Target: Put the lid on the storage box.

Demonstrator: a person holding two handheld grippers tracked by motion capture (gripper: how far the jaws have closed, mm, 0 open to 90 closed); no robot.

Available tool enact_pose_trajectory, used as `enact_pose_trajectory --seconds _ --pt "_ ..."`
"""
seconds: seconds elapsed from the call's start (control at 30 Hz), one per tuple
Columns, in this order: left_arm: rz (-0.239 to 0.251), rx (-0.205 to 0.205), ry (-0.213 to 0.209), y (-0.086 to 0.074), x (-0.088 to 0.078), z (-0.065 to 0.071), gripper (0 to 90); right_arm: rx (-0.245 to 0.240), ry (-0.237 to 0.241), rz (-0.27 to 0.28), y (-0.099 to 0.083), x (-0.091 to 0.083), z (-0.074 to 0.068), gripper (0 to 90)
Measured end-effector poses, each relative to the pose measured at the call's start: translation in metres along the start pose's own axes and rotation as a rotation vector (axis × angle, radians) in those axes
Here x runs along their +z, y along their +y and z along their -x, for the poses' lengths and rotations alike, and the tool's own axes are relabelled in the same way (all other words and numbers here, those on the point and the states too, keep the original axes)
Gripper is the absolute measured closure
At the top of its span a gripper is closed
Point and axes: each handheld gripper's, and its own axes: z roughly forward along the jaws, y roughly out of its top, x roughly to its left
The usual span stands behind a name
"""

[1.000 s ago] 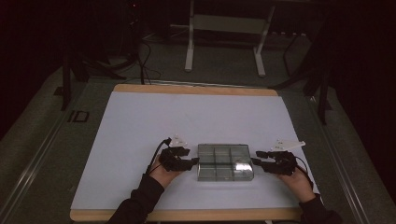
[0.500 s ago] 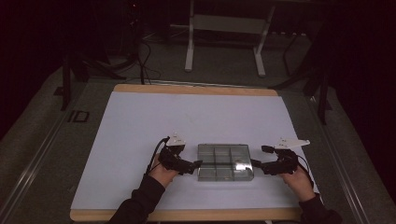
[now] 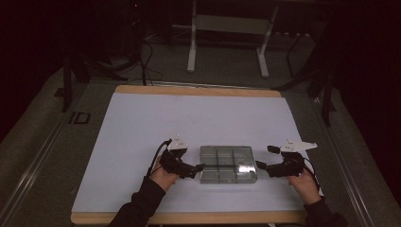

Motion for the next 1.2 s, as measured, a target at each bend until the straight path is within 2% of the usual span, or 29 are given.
enact_pose_trajectory --seconds 0.33,0.83,1.1,1.2 --pt "0.009 -0.012 0.02 -0.008 -0.009 -0.009 2.4 0.017 0.004 0.002 -0.006 -0.003 0.004 14.0" --pt "0.017 -0.062 0.074 -0.032 -0.025 -0.023 2.4 0.034 -0.068 -0.011 -0.029 -0.016 0.015 14.1" --pt "0.026 -0.078 0.105 -0.041 -0.034 -0.029 2.4 0.048 -0.079 -0.016 -0.04 -0.022 0.019 14.0" --pt "0.024 -0.077 0.134 -0.045 -0.038 -0.031 2.4 0.053 -0.083 -0.014 -0.045 -0.024 0.02 13.4"
